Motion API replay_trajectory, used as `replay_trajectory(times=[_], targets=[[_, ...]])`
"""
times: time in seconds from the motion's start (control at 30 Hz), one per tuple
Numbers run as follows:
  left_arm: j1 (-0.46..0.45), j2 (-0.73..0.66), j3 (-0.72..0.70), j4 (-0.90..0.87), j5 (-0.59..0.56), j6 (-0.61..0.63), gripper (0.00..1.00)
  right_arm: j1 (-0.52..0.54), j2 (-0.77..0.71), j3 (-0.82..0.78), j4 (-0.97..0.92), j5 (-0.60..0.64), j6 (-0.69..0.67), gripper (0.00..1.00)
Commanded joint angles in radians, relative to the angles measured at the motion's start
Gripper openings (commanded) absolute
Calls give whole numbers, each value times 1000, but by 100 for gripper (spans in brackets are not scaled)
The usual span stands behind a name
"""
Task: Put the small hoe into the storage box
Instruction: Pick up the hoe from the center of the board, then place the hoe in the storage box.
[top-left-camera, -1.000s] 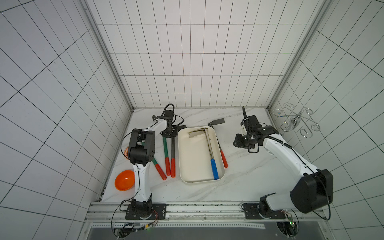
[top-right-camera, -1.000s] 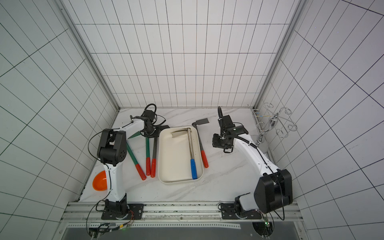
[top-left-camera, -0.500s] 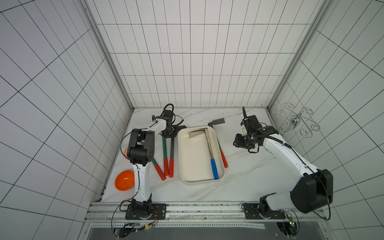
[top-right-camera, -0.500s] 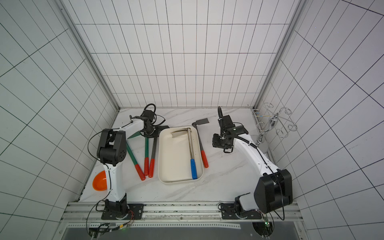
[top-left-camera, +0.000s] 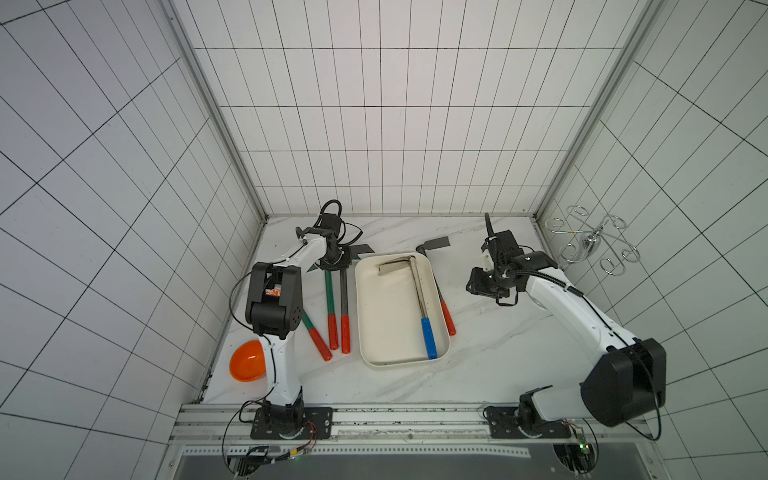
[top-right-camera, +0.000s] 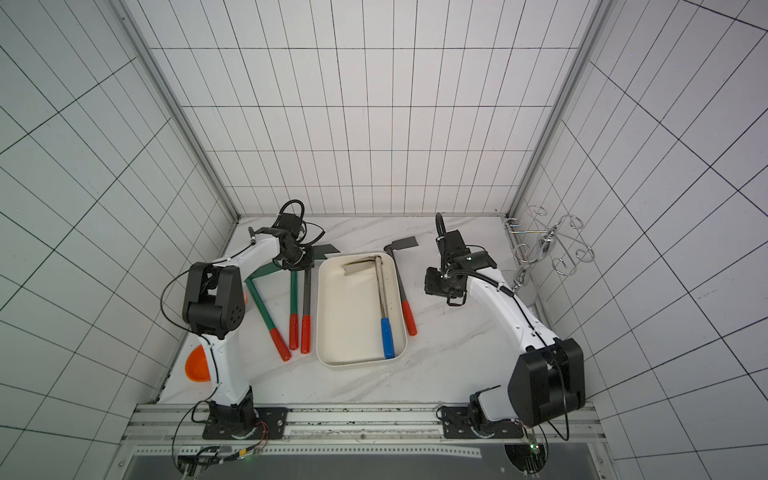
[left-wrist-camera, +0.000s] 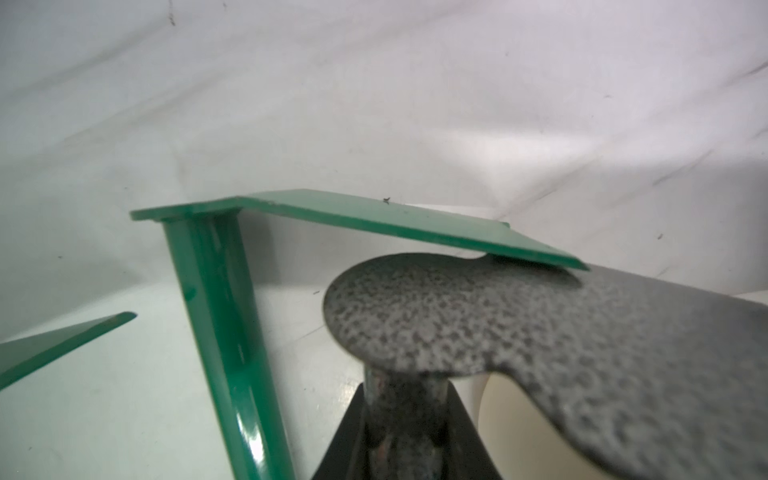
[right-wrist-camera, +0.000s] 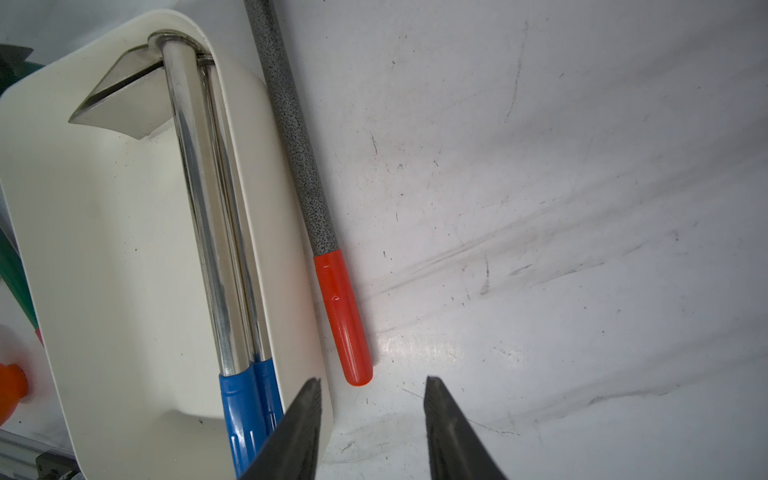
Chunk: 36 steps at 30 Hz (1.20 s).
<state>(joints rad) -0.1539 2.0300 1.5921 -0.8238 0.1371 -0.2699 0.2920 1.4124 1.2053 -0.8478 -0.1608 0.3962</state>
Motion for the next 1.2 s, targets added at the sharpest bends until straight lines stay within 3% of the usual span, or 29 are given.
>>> replay_trajectory(times=[0.0, 0.3, 0.5, 0.83, 1.17], targets=[[23, -82, 48, -40, 6, -24, 10, -10, -19, -22, -17, -8, 6, 42], [56, -206, 103, -200, -12, -63, 6, -10, -29, -33, -6, -17, 7, 42], [46, -305, 100, -261, 43, -170, 0, -10, -51, -59, 6, -19, 10, 43], [-96, -377, 110, -272, 8, -350, 0, -10, -97, -113, 22, -22, 16, 43], [-219, -351, 44, -126, -18, -574, 0, -10, -139, -139, 19, -3, 18, 43]])
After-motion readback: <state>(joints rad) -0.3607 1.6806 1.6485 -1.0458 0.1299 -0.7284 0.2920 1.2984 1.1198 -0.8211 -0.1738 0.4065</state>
